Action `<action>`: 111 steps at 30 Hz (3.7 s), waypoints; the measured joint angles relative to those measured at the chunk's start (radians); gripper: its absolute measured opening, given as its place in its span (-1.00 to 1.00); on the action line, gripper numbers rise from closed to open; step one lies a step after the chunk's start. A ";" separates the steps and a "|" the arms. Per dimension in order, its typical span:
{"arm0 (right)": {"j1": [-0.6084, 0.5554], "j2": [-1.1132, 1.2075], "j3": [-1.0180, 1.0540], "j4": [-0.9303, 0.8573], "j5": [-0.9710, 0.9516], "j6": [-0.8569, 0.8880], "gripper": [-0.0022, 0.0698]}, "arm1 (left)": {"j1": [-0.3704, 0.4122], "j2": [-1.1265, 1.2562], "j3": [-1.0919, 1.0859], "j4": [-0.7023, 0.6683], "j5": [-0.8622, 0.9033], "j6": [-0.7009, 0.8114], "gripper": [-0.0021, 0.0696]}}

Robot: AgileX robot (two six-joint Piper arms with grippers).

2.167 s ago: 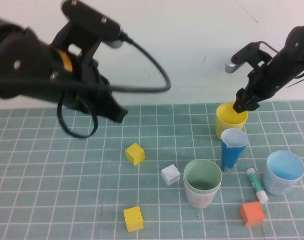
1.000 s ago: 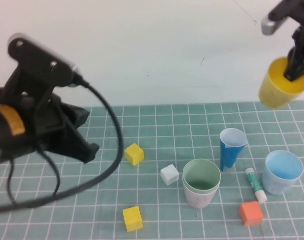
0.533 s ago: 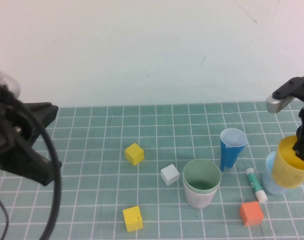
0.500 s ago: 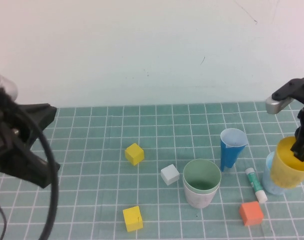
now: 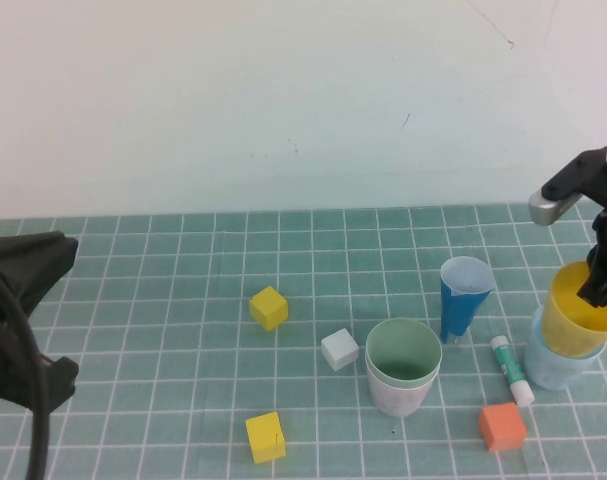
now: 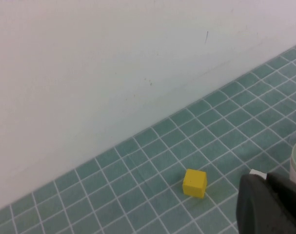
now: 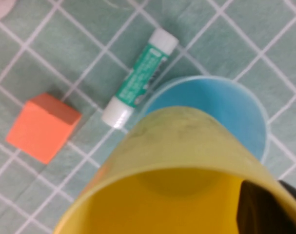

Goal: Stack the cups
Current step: Place the yellow cup on the blue cup, then pick up the blue cup, then place the blue cup on the green cup

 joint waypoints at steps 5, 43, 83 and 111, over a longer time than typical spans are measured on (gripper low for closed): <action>0.000 0.001 0.000 -0.020 -0.066 0.002 -0.89 | 0.000 -0.004 0.000 0.000 0.004 -0.028 -0.94; -0.072 0.216 -0.071 0.039 -0.018 0.144 0.12 | 0.000 -0.004 0.064 -0.040 0.026 -0.037 -0.94; 0.320 0.187 -0.490 0.113 0.264 0.000 -0.85 | 0.000 0.134 0.248 -0.290 -0.367 -0.039 -0.94; 0.318 0.334 -0.490 0.203 0.280 -0.088 -0.47 | 0.000 0.140 0.248 -0.275 -0.360 -0.035 -0.95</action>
